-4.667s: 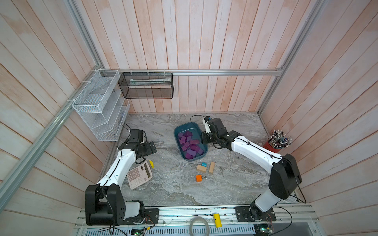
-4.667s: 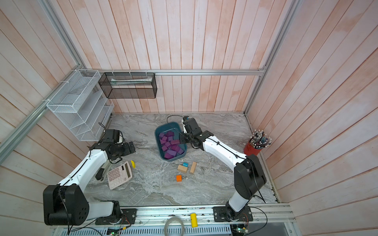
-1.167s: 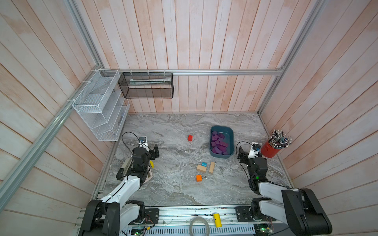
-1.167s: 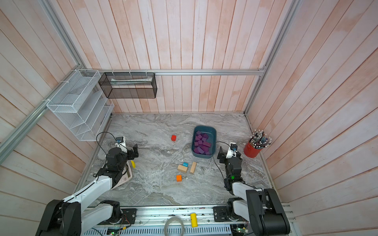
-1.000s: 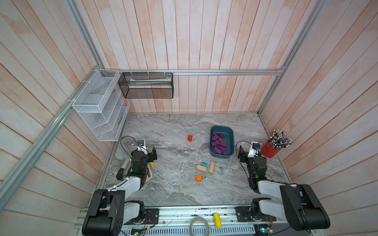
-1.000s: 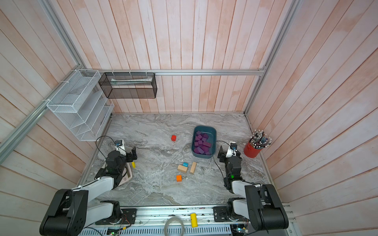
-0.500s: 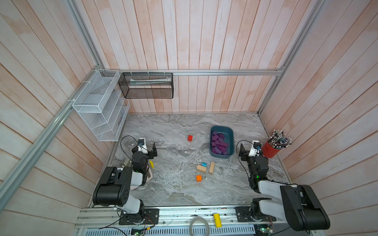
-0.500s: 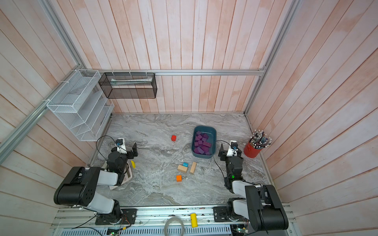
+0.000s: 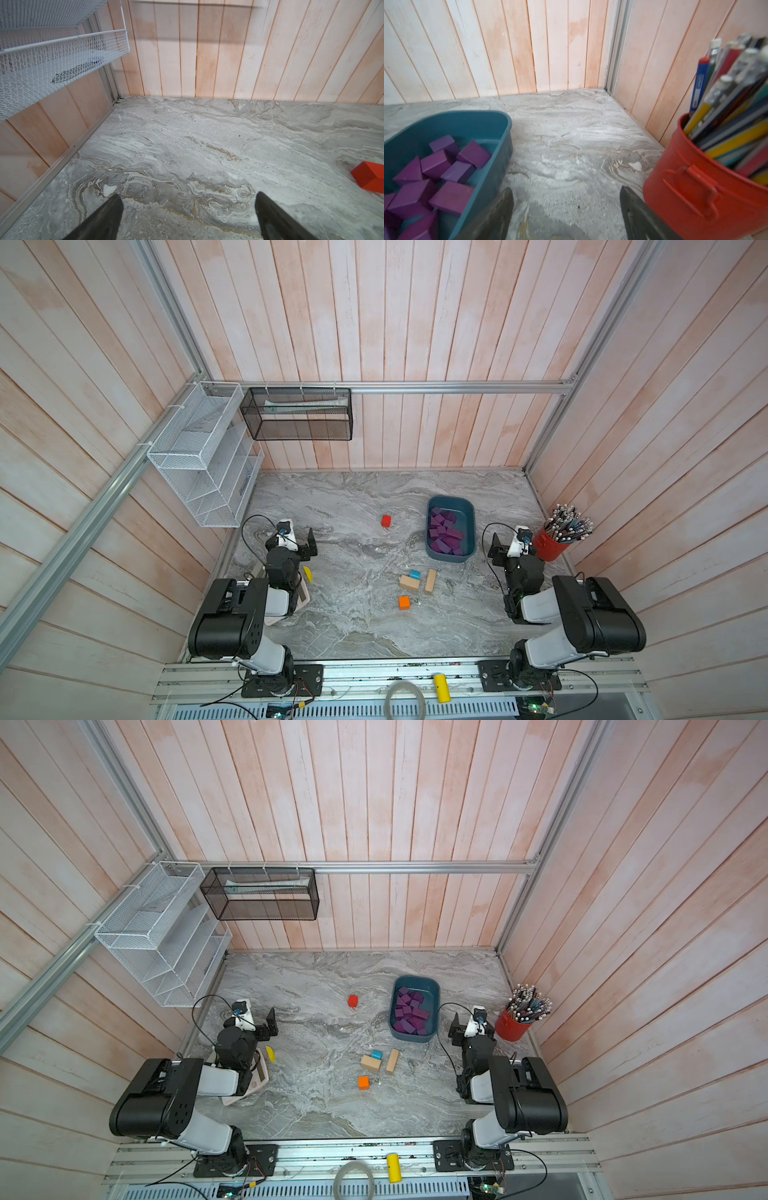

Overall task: Pick purple bricks into the storage bin
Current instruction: Reset both arms

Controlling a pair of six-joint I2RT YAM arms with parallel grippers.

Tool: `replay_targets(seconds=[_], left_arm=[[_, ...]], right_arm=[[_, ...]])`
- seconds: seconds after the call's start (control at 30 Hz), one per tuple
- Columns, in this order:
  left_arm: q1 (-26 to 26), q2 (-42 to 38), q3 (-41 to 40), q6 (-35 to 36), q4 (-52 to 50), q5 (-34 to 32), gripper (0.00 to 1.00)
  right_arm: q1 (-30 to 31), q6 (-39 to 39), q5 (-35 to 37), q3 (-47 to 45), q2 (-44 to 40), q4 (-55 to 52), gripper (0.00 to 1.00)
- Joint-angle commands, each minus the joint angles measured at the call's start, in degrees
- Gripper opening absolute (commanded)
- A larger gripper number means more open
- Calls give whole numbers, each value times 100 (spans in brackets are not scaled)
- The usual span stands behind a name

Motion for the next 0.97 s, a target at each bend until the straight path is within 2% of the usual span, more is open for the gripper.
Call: replay_targets(seconds=[0.0,0.03,0.07,0.93], left_arm=[[55,24,135,-69,-38,102,100],[55,20,137,-70,-50,111,100],[63,19,139,-74,-50,120,100],[72,20,139,-83,-51,147,100]], right_arm=[[-76,136,-55,327,-9,-511,83],[-77,118,-70,347,-38,-614,95],[-74,131,-64,350,-22,-589,98],[-63,69,-89,369,-37,-647,98]])
